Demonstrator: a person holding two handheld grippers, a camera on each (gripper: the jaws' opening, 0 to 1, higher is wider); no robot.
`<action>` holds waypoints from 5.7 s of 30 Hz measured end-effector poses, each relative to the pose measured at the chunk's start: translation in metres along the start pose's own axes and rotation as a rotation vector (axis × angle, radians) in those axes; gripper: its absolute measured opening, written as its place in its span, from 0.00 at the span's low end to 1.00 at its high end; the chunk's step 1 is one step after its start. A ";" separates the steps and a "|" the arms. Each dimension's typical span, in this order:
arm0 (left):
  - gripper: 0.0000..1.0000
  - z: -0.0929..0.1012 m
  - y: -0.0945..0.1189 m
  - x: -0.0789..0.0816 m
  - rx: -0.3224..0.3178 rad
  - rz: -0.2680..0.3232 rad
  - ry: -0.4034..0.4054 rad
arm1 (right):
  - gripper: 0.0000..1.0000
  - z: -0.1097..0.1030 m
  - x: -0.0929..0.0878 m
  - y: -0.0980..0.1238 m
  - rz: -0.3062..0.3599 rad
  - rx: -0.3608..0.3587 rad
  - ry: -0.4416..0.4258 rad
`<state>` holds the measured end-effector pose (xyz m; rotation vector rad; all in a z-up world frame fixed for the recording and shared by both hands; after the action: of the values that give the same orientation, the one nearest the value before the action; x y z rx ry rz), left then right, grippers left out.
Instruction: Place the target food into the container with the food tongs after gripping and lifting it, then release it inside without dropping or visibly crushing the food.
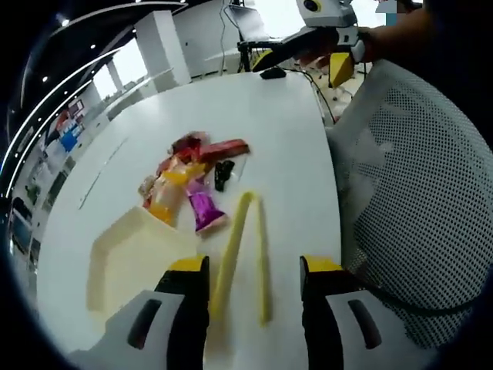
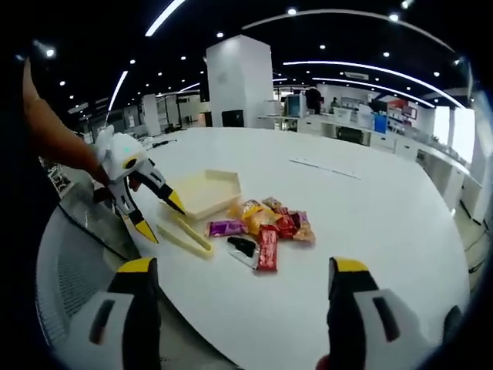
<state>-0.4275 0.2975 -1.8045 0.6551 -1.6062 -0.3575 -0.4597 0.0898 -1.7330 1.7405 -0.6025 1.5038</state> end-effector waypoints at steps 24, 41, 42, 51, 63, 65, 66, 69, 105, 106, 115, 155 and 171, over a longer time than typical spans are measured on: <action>0.29 0.004 -0.004 -0.012 0.008 -0.085 0.011 | 0.87 0.000 0.000 0.005 0.001 0.012 -0.034; 0.33 -0.001 0.010 -0.035 -0.008 -0.084 0.093 | 0.86 -0.005 0.002 -0.005 -0.016 0.060 -0.013; 0.33 0.000 0.011 -0.036 -0.010 -0.081 0.091 | 0.86 -0.005 0.002 -0.005 -0.015 0.058 -0.015; 0.28 0.002 0.012 -0.037 0.012 0.000 0.075 | 0.85 -0.011 0.000 -0.006 -0.017 0.062 -0.028; 0.01 -0.005 0.010 -0.036 0.033 -0.037 0.042 | 0.85 -0.015 -0.003 -0.006 -0.029 0.073 -0.027; 0.01 -0.005 0.012 -0.037 0.041 -0.020 0.067 | 0.85 -0.014 -0.001 -0.006 -0.025 0.071 -0.025; 0.01 -0.006 0.012 -0.038 0.044 -0.020 0.074 | 0.85 -0.013 0.000 -0.006 -0.024 0.069 -0.023; 0.01 -0.006 0.015 -0.035 0.054 -0.001 0.094 | 0.85 -0.011 0.001 -0.005 -0.021 0.065 -0.020; 0.02 -0.066 0.139 0.200 -0.104 0.408 0.071 | 0.60 -0.040 0.168 -0.026 0.278 0.406 -0.039; 0.02 -0.065 0.142 0.204 -0.111 0.413 0.071 | 0.58 -0.042 0.176 -0.028 0.296 0.426 -0.046; 0.02 -0.058 0.159 0.238 -0.166 0.432 0.074 | 0.49 -0.065 0.222 -0.037 0.374 0.572 -0.035; 0.03 -0.032 0.159 0.270 -0.305 0.537 0.181 | 0.19 -0.108 0.260 -0.041 0.490 0.745 -0.165; 0.13 -0.036 0.164 0.284 -0.256 0.653 0.122 | 0.21 -0.098 0.271 -0.034 0.544 0.708 -0.193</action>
<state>-0.4359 0.2617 -1.4769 -0.0575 -1.5302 -0.0330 -0.4401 0.2190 -1.4745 2.4074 -0.7375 2.1160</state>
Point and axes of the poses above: the point that each gripper's makers call its tool centre point, and the gripper's own axes: y roughly backward along the fingers, z roughly to its right, x roughly out of its top, the point moved 3 cm from there along y, roughly backward along the fingers, and after that the axes turned 15 degrees about z, right-handed, at the moved point
